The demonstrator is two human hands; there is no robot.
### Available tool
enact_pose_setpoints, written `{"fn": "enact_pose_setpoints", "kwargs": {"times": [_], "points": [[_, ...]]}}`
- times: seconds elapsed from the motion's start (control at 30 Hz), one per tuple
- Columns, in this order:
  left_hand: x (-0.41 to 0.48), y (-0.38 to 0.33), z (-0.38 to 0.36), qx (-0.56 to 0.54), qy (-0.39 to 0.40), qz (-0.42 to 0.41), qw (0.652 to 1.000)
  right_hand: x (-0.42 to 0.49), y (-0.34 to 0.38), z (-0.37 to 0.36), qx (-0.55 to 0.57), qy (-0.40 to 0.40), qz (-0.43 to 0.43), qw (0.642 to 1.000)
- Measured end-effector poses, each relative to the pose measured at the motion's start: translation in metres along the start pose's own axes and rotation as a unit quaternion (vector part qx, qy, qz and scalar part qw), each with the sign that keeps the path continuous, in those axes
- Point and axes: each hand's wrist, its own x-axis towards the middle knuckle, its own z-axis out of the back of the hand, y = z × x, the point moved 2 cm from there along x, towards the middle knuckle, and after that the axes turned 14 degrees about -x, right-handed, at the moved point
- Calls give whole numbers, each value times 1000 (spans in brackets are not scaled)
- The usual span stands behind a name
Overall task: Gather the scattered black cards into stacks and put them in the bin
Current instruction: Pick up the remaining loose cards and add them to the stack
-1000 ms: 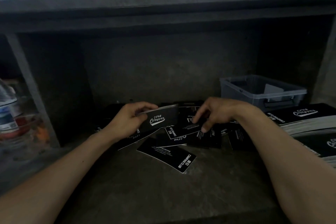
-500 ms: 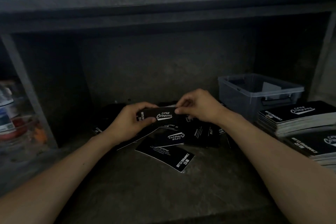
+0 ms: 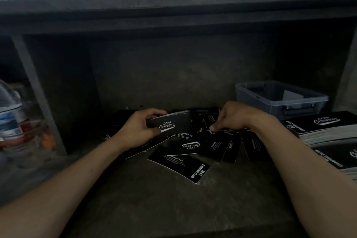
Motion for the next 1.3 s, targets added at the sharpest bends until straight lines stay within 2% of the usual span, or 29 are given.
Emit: {"fn": "enact_pose_setpoints", "kwargs": {"times": [0.1,0.3,0.43,0.53,0.63,0.7,0.83,0.9,1.0,1.1,1.2,1.23,1.27,1.3], "points": [[0,-2,-1,2,8,-4,1000,2,-1,-2,10,-38,-54,998],[-2,-5,-3,-16,9,-4,1000,-1,2,-6,-28,32,-112,993],[-2,-6,-3,-14,8,2,1000,-3,-7,2,16,67,-127,989],[-2,-4,-3,-17,10,0,1000,-2,-10,6,66,48,-119,990],[-2,-3,-2,-18,9,-4,1000,1,-15,13,137,-6,-126,982],[-1,-3,-2,-18,9,-7,1000,1,-17,17,145,-41,-122,981],[1,-1,-1,-23,3,9,1000,-8,-10,25,273,-134,-49,951],[1,-1,0,-41,12,24,999,-11,2,24,312,-112,30,943],[-2,-5,-3,-67,47,29,996,-14,30,7,259,-61,138,954],[-4,-8,-7,-28,40,-1,999,-11,51,-10,221,-97,184,953],[-3,-7,-5,-4,31,0,1000,-9,34,7,278,-188,99,937],[-3,-7,-3,-13,28,10,999,-10,22,15,276,-191,68,939],[-2,-6,-3,-24,24,19,999,-12,10,21,245,-153,37,957],[-2,-6,-2,-33,20,25,999,-14,0,25,180,-71,7,981]]}}
